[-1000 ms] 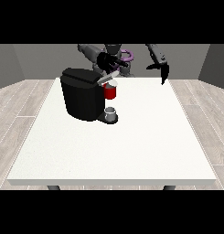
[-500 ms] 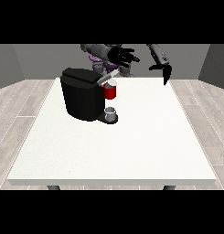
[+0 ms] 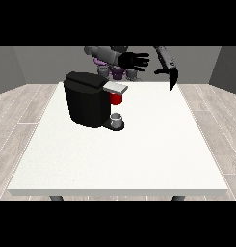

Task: Insert the coffee pod into the coffee machine and close the lid

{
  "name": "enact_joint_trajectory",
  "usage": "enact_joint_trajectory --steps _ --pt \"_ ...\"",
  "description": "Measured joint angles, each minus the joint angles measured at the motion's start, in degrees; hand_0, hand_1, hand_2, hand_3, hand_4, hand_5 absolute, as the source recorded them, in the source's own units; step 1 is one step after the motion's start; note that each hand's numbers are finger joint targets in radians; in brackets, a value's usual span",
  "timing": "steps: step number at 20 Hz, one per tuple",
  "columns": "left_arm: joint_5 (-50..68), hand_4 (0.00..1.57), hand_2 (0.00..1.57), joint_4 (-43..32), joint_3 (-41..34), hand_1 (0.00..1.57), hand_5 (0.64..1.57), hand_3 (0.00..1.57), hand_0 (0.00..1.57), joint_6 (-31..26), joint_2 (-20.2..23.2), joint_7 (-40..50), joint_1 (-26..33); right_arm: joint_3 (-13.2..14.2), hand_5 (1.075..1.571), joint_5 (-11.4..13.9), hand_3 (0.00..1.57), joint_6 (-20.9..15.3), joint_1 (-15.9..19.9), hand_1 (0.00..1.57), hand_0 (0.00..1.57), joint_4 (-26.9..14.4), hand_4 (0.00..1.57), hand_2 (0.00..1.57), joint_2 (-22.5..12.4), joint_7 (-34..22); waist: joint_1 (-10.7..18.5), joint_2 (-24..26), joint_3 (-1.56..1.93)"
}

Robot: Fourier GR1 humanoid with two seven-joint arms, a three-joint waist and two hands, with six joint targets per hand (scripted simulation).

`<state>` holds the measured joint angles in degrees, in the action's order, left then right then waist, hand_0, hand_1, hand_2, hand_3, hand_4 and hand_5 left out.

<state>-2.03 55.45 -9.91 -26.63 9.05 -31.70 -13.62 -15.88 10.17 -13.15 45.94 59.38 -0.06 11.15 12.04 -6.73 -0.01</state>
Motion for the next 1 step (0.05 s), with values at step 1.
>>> enact_joint_trajectory --steps 1 --pt "-0.16 0.17 0.0 -0.07 0.15 0.0 1.571 0.0 0.0 0.16 -0.2 -0.47 0.26 -1.56 1.571 -0.57 0.0 0.95 -1.57 0.0 0.0 0.55 0.46 0.0 0.04 1.71 -0.24 0.07 0.0"
